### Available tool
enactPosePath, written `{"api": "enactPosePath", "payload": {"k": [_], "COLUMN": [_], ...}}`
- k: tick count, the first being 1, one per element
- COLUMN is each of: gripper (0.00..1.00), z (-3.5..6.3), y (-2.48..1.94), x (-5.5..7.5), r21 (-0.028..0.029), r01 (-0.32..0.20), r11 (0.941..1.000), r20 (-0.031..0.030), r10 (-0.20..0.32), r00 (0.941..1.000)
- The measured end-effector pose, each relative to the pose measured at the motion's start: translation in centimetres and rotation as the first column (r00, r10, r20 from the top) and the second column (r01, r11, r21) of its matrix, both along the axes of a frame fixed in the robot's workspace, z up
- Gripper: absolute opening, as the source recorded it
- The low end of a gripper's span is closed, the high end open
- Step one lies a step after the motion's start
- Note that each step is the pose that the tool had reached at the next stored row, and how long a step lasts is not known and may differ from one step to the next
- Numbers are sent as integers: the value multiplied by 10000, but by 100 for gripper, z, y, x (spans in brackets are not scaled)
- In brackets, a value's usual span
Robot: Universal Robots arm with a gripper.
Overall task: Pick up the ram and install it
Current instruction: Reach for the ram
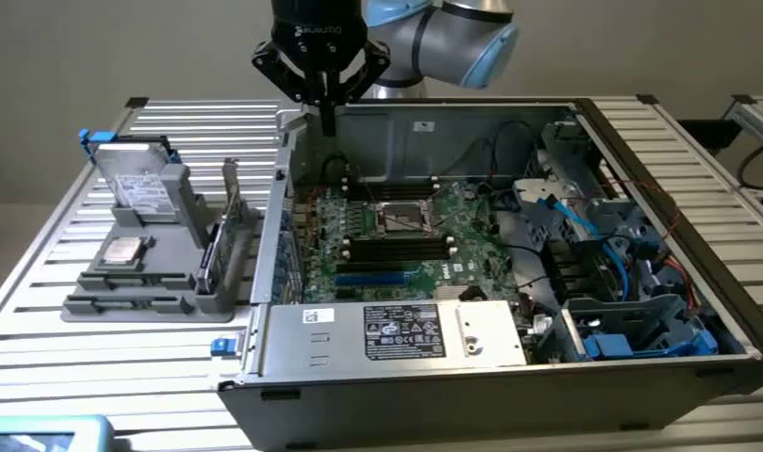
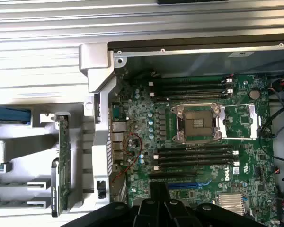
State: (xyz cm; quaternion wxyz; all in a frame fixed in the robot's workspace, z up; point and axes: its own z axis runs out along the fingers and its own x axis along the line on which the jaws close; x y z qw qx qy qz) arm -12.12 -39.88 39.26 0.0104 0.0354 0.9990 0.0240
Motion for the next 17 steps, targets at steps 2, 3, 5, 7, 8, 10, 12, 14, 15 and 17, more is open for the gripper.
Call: {"api": "enactPosePath", "payload": {"k": [2, 3, 5, 7, 8, 10, 12, 14, 15, 17], "gripper": [11, 11, 11, 11, 11, 11, 11, 11, 11, 11], "z": [0, 0, 0, 0, 0, 0, 0, -5, -9, -17], "y": [0, 0, 0, 0, 0, 0, 0, -3, -10, -49], "x": [0, 0, 0, 0, 0, 0, 0, 0, 0, 0], "r21": [0, 0, -1, 0, 0, 0, 0, 0, -2, -1], "r01": [0, 0, 0, 0, 0, 0, 0, 7, 27, 62], "r11": [10000, 10000, 10000, 10000, 10000, 10000, 10000, 10000, 10000, 10000], "r20": [0, 0, -1, 0, 0, 0, 0, 0, -2, -1], "r10": [0, 0, 0, 0, 0, 0, 0, -7, -27, -62], "r00": [10000, 10000, 10000, 10000, 10000, 10000, 10000, 10000, 10000, 10000]}}
